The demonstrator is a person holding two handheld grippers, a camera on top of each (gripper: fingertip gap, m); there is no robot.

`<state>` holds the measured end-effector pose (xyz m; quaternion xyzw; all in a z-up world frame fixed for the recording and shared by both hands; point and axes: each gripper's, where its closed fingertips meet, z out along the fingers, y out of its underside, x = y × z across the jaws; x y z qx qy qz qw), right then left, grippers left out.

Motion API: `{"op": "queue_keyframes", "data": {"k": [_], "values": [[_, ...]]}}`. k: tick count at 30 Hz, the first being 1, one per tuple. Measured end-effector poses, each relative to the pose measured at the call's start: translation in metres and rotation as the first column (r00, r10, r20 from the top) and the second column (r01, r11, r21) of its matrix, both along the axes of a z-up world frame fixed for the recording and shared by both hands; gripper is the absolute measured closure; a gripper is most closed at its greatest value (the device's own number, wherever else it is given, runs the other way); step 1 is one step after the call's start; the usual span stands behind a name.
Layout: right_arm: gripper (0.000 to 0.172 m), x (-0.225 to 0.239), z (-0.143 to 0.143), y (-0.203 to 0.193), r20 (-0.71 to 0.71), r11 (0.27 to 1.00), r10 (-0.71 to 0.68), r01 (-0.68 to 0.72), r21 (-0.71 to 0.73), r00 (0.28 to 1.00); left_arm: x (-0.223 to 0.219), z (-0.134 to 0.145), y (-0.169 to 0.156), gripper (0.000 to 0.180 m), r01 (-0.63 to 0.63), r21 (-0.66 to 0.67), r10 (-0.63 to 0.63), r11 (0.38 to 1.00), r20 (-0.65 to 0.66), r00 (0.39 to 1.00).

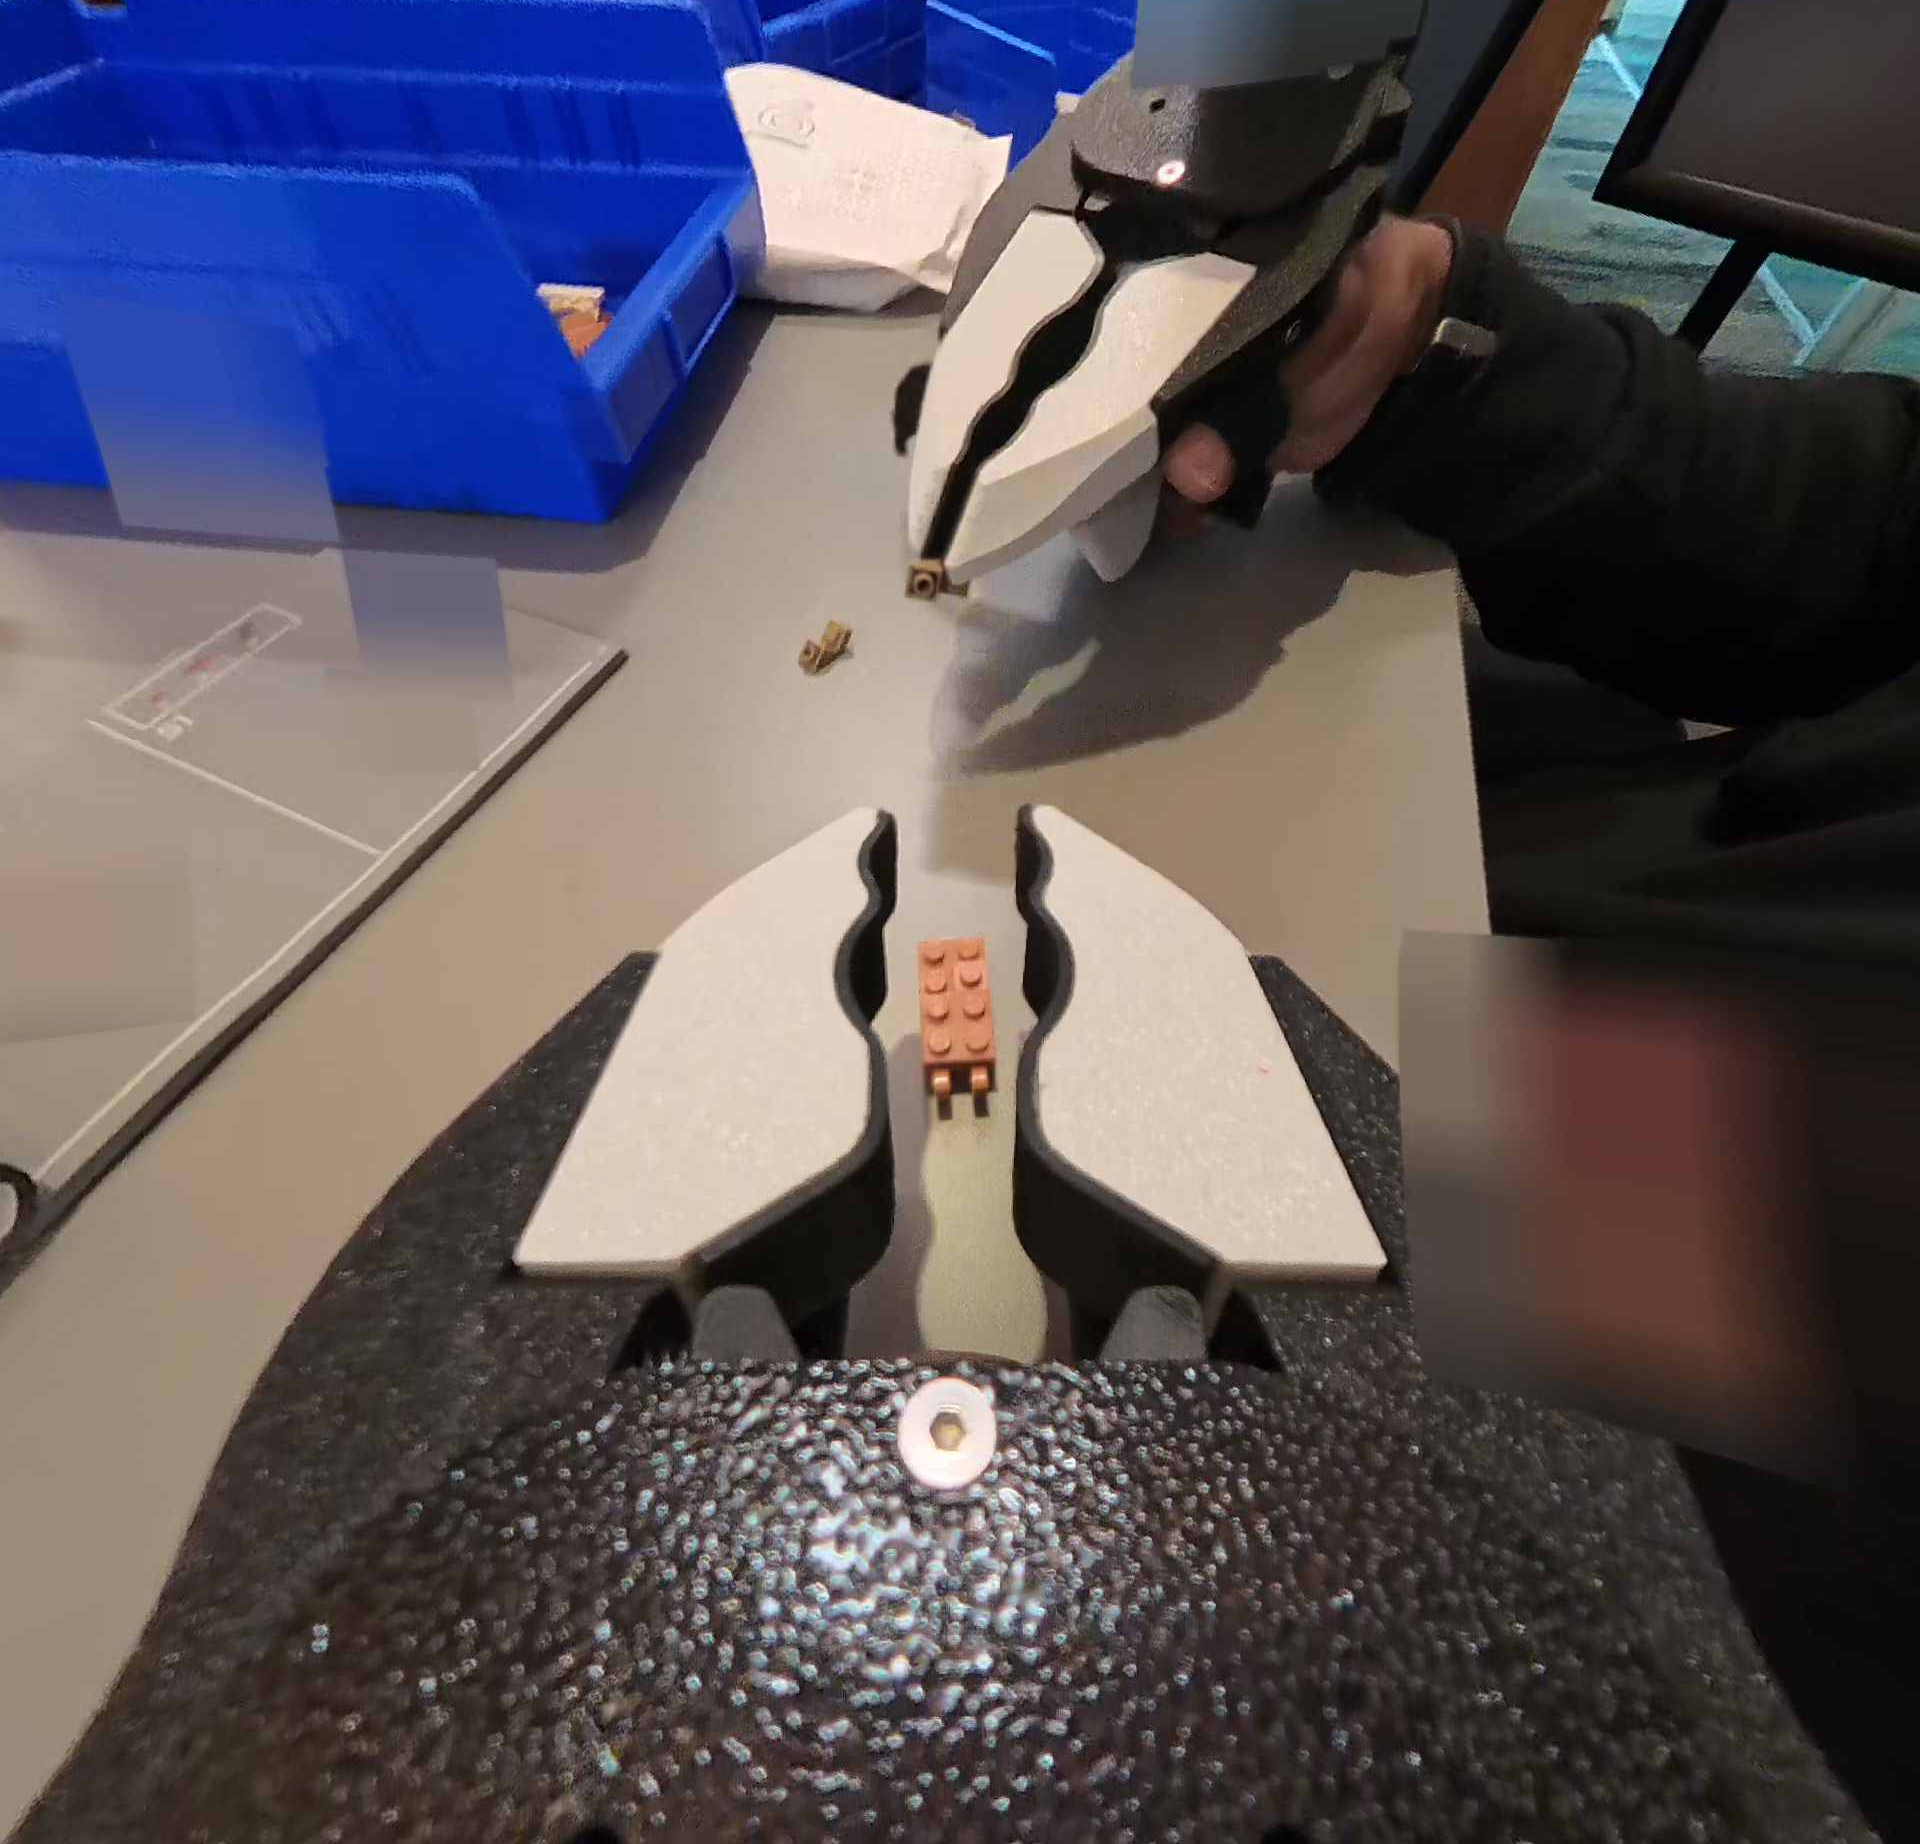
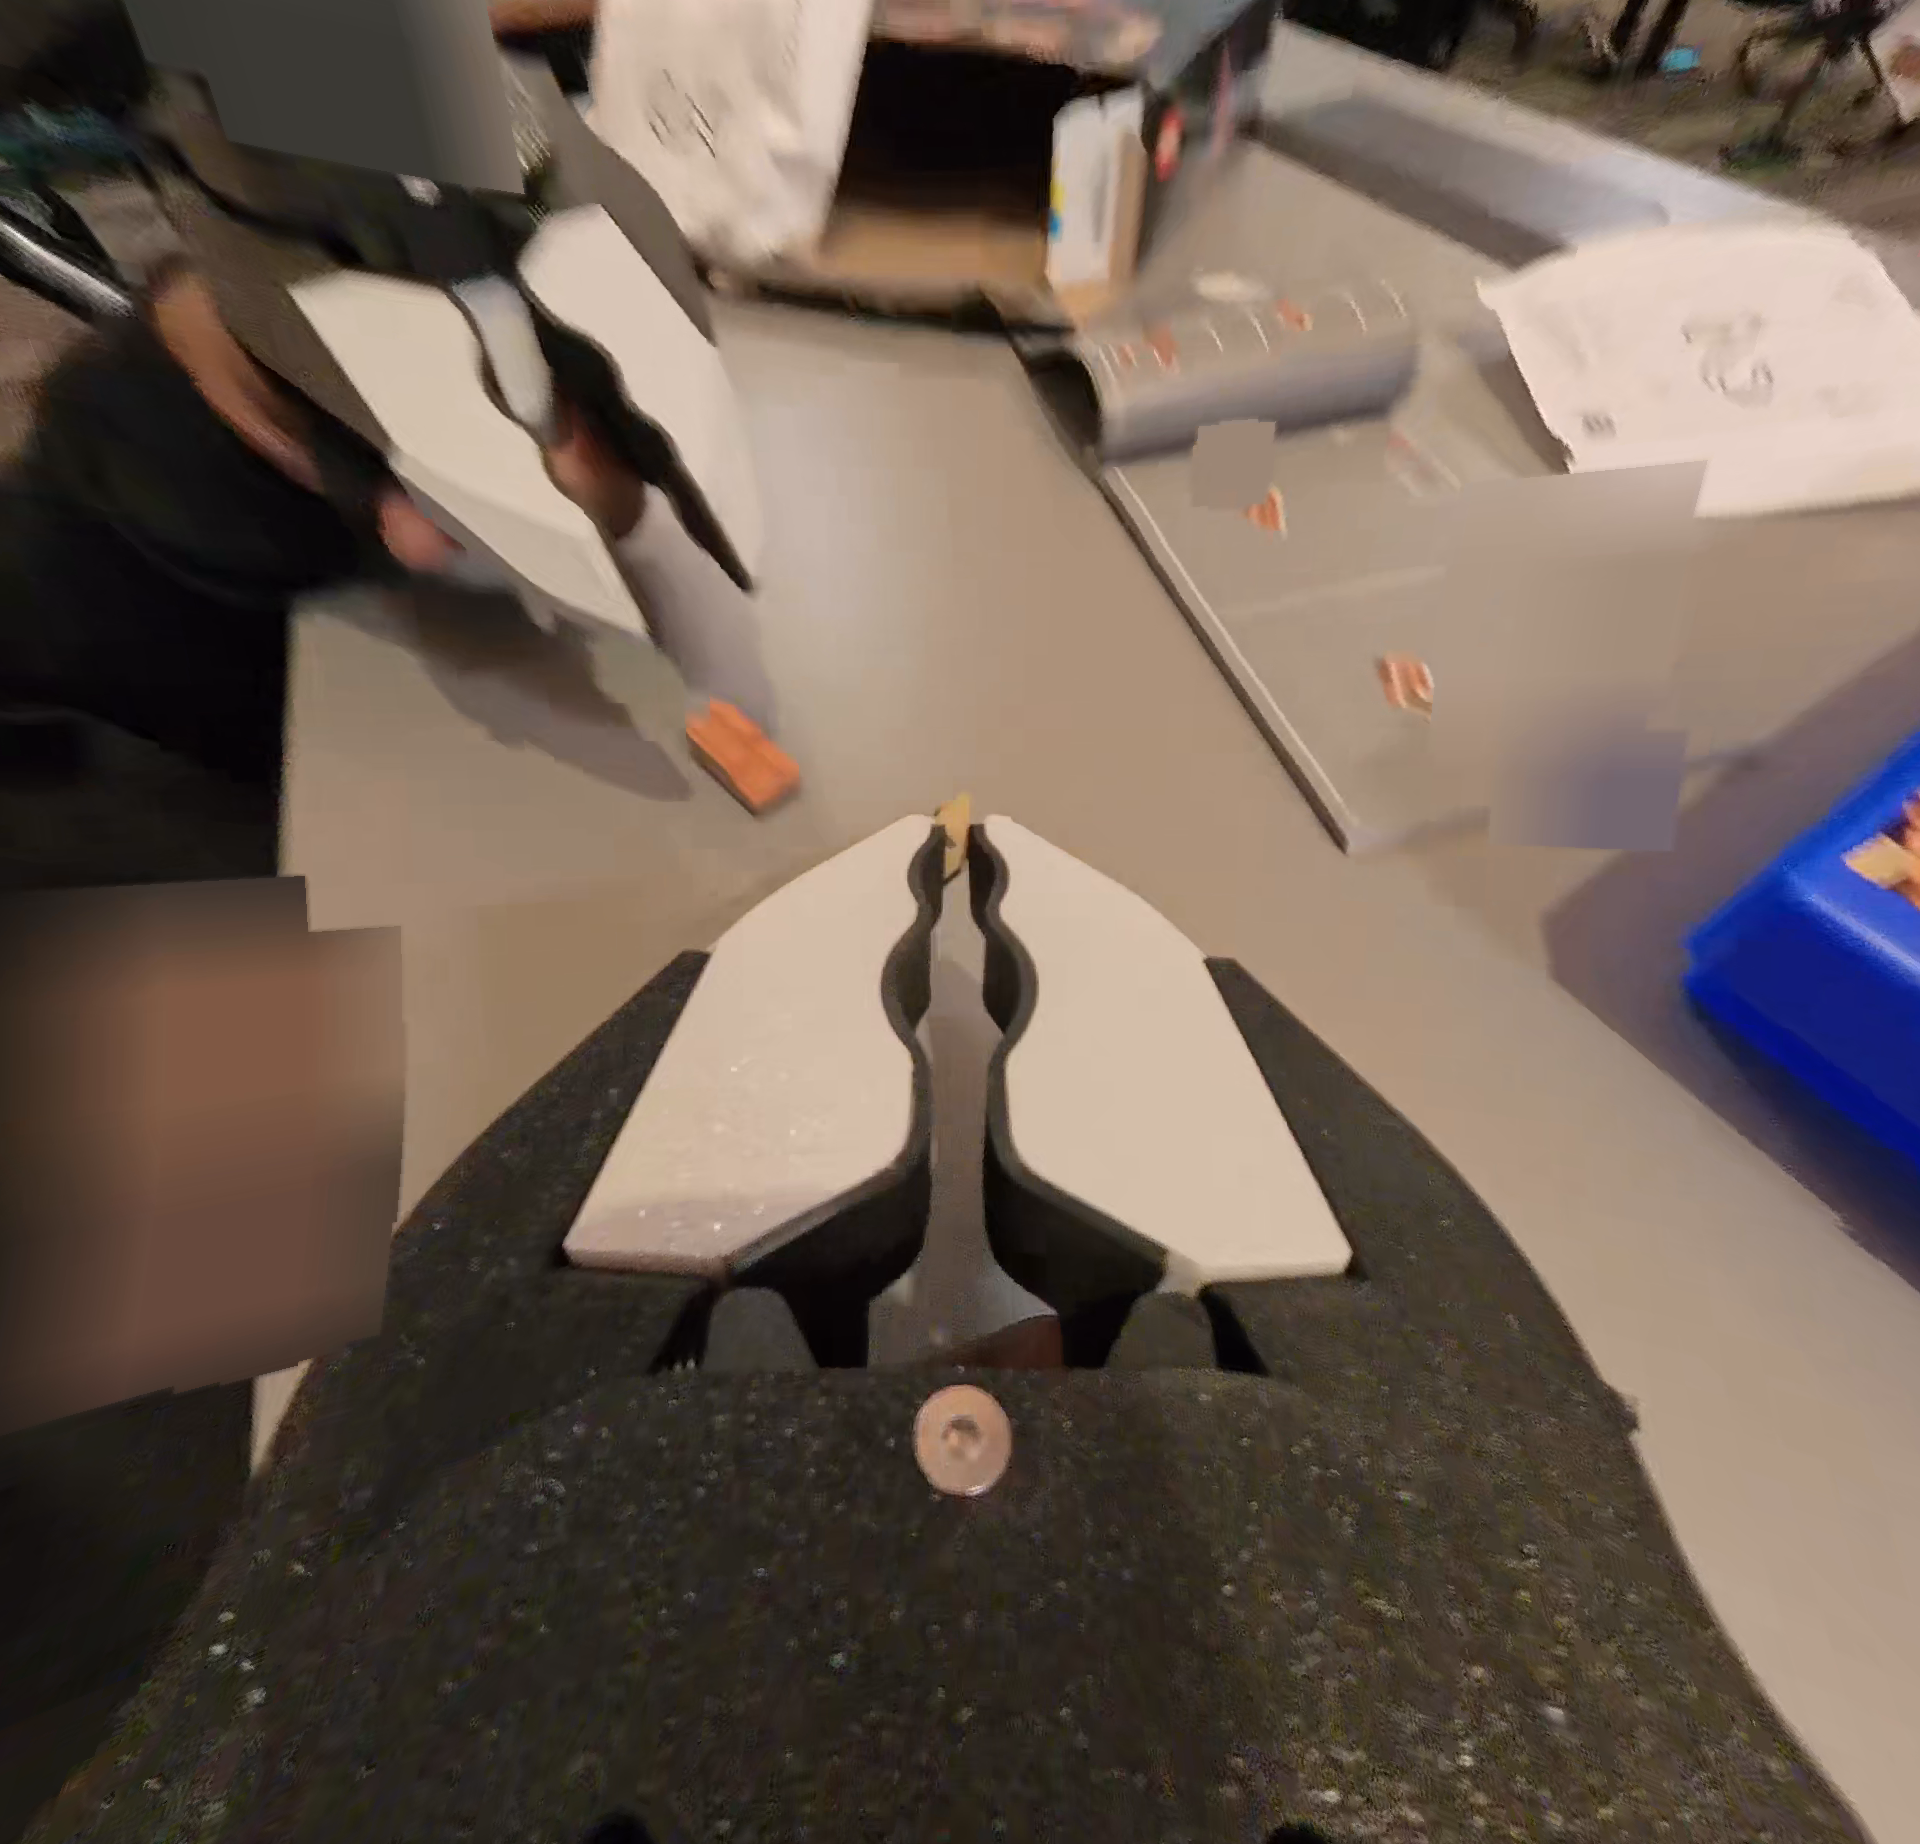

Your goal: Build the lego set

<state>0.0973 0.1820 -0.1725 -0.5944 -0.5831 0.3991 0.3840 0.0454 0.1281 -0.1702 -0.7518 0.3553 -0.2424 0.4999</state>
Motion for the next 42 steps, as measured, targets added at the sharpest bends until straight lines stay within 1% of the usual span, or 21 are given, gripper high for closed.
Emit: {"op": "queue_keyframes", "data": {"k": [1,4,7,10,13,16,20,25,35,42], "values": [[0.168,-0.005,0.007,-0.008,-0.04,1.0,0.02,-0.021,-0.015,0.999,0.002,0.003,-0.001,0.159,0.01,0.022,-0.01,1.0,0.001,1.0],[0.168,-0.02,0.031,-0.034,-0.179,0.992,0.082,-0.098,-0.08,0.98,0.006,0.013,-0.003,0.159,0.027,0.1,-0.027,0.995,0.006,1.0],[0.168,-0.03,0.053,-0.057,-0.337,0.976,0.119,-0.171,-0.132,0.934,0.009,0.023,-0.006,0.158,0.04,0.165,-0.046,0.986,0.038,0.998],[0.168,-0.035,0.065,-0.066,-0.44,0.965,0.081,-0.181,-0.19,0.894,0.013,0.036,-0.014,0.158,0.077,0.189,-0.102,0.979,0.124,0.987],[0.168,-0.036,0.073,-0.065,-0.495,0.961,0.042,-0.171,-0.217,0.868,0.016,0.048,-0.02,0.158,0.105,0.204,-0.148,0.973,0.209,0.967],[0.168,-0.038,0.073,-0.067,-0.506,0.957,0.028,-0.169,-0.236,0.862,0.018,0.053,-0.021,0.16,0.101,0.232,-0.154,0.967,0.224,0.962],[0.168,-0.041,0.07,-0.067,-0.498,0.969,0.013,-0.134,-0.208,0.867,0.02,0.054,-0.019,0.165,0.081,0.261,-0.14,0.962,0.217,0.966],[0.168,-0.042,0.069,-0.068,-0.498,0.971,0.004,-0.123,-0.205,0.867,0.018,0.053,-0.016,0.172,0.053,0.255,-0.112,0.966,0.223,0.968],[0.168,-0.044,0.066,-0.069,-0.49,0.968,-0.002,-0.121,-0.218,0.872,0.019,0.05,-0.013,0.17,0.039,0.235,-0.092,0.971,0.221,0.971],[0.167,-0.044,0.065,-0.072,-0.485,0.966,0.018,-0.139,-0.216,0.874,0.019,0.048,-0.016,0.173,0.067,0.218,-0.116,0.974,0.22,0.969]]}}
